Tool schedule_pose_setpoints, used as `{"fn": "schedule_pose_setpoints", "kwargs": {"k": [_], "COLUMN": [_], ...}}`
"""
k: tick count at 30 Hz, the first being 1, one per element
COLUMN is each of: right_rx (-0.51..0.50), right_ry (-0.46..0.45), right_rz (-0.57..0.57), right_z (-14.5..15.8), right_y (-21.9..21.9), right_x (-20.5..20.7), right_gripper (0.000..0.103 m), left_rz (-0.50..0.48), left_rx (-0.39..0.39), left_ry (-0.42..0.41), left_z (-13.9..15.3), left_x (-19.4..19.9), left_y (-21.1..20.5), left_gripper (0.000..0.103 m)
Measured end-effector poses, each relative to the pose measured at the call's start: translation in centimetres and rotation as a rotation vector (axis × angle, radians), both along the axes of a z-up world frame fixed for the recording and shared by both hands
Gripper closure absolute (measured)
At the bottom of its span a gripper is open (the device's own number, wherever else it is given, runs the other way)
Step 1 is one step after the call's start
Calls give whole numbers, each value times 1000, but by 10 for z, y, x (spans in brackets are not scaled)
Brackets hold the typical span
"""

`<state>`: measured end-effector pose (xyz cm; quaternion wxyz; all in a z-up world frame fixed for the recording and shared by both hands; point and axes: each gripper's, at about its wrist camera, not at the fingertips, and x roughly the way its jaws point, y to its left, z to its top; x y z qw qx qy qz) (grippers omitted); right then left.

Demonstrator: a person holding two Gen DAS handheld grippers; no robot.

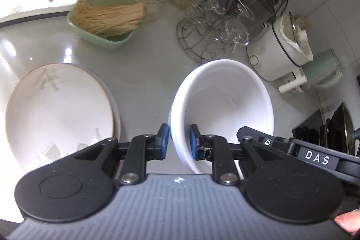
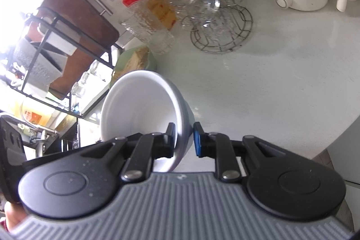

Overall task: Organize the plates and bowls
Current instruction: 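Carry the nested bowls onto the plate stack and lower them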

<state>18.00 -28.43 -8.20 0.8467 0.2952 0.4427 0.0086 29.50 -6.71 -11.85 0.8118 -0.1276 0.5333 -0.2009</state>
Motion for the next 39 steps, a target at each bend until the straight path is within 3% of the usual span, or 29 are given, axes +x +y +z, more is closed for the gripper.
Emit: {"fn": "schedule_pose_setpoints", "kwargs": {"k": [13,25,31,39], "right_rx": [-21,2,7,-35], "right_ry": [-24,-67,-33,102], "right_rz": [109,111,102,144], "right_z": [11,29,17,-30], "right_y": [62,111,132,155], "right_x": [16,37,53,73], "right_gripper": [83,83,83,83], "left_rz": [129,173,191,209], "left_rx": [-63,-101,-131,-85], "left_ry": [0,-12,28,93], "left_z": [5,13,-9,-59], "left_x": [-7,3,17,28], "left_y": [81,142,168,179], "left_gripper": [80,80,80,80]}}
